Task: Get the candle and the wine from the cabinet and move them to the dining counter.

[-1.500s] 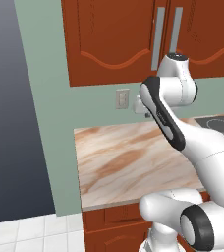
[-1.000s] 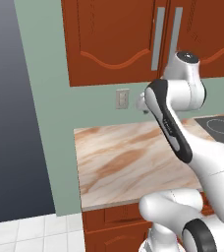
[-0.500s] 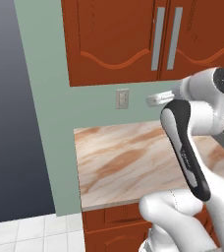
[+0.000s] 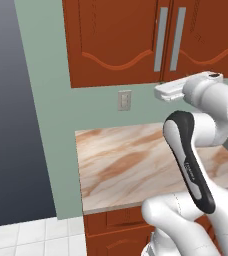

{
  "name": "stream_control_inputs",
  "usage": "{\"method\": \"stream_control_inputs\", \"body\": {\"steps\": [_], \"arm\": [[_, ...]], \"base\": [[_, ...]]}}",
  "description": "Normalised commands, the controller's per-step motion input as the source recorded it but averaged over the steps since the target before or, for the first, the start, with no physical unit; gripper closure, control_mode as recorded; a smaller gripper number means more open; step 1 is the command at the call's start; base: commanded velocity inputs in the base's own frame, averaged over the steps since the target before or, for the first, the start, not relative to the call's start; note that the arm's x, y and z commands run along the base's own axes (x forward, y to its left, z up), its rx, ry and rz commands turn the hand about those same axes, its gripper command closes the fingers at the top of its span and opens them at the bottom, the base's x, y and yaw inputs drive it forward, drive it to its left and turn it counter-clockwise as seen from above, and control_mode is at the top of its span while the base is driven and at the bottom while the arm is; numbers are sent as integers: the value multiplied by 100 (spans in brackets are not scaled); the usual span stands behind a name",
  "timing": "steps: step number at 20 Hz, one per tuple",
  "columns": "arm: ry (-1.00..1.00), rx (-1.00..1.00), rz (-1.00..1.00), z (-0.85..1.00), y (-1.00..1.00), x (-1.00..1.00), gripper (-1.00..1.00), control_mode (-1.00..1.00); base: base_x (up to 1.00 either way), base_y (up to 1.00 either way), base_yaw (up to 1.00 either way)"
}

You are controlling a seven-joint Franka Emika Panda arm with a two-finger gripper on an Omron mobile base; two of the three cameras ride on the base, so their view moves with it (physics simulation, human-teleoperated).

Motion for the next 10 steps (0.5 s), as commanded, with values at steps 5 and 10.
{"method": "stream_control_inputs", "body": {"steps": [5,10], "arm": [[-31,0,0,47,0,0,-100,-100],[-17,1,0,32,0,9,-100,-100]], "base": [[0,0,0],[0,0,0]]}}
